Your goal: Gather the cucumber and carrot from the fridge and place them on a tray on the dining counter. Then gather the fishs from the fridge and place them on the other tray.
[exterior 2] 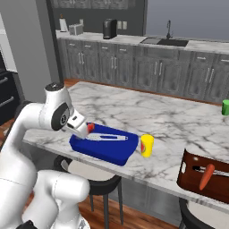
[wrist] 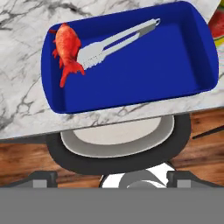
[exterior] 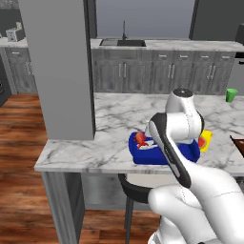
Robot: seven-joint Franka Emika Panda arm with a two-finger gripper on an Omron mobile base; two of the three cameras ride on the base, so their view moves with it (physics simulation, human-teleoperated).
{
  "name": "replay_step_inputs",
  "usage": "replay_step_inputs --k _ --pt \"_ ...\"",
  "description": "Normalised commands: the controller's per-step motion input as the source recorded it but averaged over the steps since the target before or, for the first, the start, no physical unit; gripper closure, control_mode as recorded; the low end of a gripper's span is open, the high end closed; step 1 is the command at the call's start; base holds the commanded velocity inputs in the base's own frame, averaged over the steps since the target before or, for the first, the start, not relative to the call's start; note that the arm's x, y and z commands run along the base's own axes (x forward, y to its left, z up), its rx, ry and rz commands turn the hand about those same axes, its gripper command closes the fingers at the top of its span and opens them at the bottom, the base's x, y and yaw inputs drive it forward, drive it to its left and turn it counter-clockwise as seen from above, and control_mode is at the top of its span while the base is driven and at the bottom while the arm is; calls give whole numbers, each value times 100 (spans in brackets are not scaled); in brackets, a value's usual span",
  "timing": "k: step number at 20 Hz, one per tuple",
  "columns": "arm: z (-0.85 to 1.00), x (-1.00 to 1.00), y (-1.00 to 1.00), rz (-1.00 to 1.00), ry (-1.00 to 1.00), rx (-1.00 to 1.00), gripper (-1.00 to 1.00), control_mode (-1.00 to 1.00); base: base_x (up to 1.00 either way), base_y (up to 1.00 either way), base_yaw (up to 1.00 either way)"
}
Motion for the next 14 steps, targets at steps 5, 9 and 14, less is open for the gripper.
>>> replay_step_inputs --k 5,9,14 --pt "12 -51 14 0 0 0 -100 -100 0 0 0" --pt "-2 -3 3 0 4 0 -100 -100 0 0 0" --pt "-6 -3 2 0 3 0 -100 100 -21 17 1"
